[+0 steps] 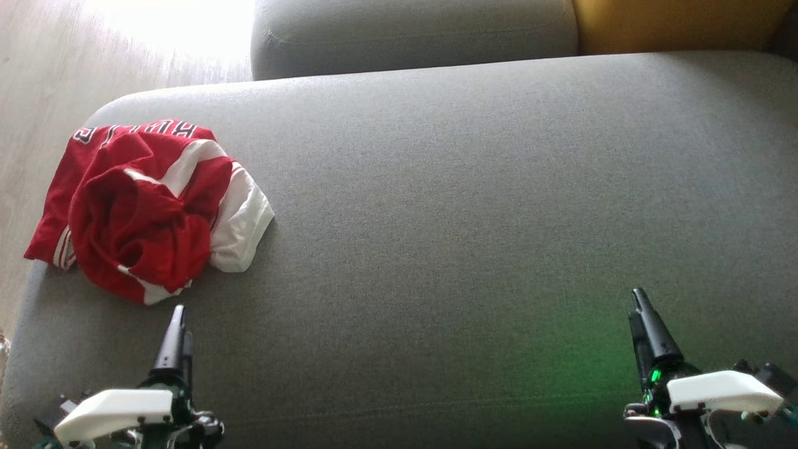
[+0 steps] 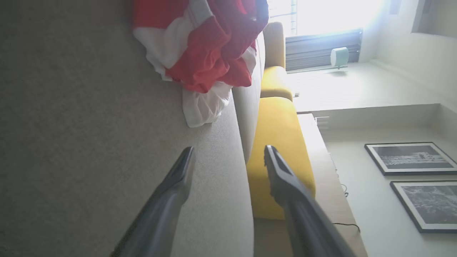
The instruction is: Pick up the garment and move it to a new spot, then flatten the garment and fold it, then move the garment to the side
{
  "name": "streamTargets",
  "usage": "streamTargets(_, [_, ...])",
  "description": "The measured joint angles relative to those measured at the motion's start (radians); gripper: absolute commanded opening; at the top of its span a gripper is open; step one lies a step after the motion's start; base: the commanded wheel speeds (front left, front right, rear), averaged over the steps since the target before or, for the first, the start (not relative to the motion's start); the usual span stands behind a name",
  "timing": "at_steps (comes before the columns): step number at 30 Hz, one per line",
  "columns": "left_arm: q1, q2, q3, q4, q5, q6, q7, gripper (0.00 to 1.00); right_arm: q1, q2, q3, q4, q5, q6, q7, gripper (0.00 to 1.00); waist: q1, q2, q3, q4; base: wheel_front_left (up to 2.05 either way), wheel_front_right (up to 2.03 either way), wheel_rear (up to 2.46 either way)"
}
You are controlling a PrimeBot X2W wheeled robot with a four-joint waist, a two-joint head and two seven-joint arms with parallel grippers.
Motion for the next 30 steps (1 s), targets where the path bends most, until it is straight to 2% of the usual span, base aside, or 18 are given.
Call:
streamTargets(5, [0.002,0.0,-0.008,-0.018,0.082,0.006,-0.017,1.0,0.0,0.0,0.006,0.0,-0.104,0.0,-0.014,1.0,0.0,0.0,-0.001,0.0,0.0,0.0,0.0])
streamTargets(13, [0.002,0.0,-0.037,-0.058,0.232,0.041,-0.039,1.0,0.0,0.0,0.029,-0.033,-0.273,0.0,-0.038,1.0,0.0,0.0,-0.002,-0.001,0.0,0.0,0.0])
streamTargets(30, [0.002,0.002,-0.1,-0.122,0.498,0.117,-0.087,1.0,-0.007,-0.001,0.103,-0.121,-0.536,0.0,-0.081,1.0,0.0,0.0,0.008,-0.003,0.0,0.0,0.0])
